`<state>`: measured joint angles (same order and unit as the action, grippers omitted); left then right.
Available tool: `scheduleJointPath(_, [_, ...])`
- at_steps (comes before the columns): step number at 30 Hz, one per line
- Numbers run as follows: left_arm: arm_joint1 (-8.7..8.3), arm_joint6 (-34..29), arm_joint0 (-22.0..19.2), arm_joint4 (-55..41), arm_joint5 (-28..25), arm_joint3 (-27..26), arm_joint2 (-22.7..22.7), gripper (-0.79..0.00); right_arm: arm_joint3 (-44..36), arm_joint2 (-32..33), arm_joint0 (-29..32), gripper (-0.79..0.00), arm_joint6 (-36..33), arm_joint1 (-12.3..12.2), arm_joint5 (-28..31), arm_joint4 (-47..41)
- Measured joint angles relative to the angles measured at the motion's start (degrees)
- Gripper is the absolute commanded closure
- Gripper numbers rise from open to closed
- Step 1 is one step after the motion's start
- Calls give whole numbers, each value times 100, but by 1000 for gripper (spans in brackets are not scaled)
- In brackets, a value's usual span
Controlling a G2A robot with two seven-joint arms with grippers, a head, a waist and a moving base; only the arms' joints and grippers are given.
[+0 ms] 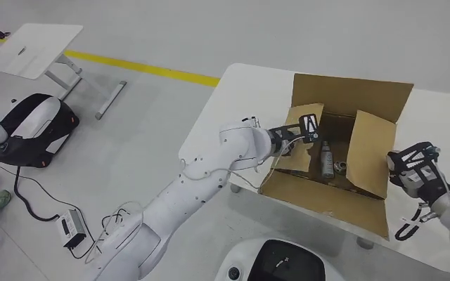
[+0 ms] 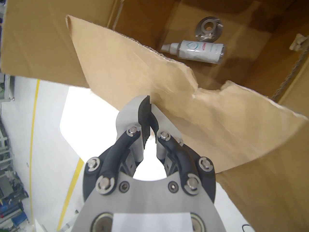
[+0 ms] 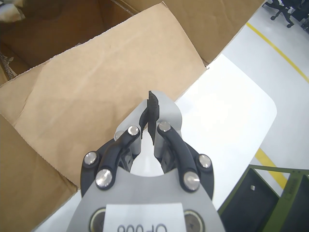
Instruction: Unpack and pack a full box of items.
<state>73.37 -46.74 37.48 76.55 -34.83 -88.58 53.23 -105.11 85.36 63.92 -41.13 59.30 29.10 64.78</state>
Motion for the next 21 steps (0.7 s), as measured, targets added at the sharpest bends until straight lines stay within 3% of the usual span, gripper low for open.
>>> scheduleJointPath(7, [132,236,-352,118,-149,545,-460,0,84,-211,-256,0,-220,4,-117,108])
scheduleJointPath(17, [155,208,-429,42,-114,734,-400,0,353,-715,-572,0,-729,0,314,117])
scheduleJointPath(18, [150,243,-415,56,-89,715,-376,-15,366,-736,-596,0,-729,0,321,116])
scheduleJointPath(20, [135,311,-369,90,-54,653,-316,-206,355,-748,-640,0,-709,-2,262,186])
scheduleJointPath(21, [127,326,-348,103,-48,616,-287,-197,338,-732,-648,0,-657,-2,206,169])
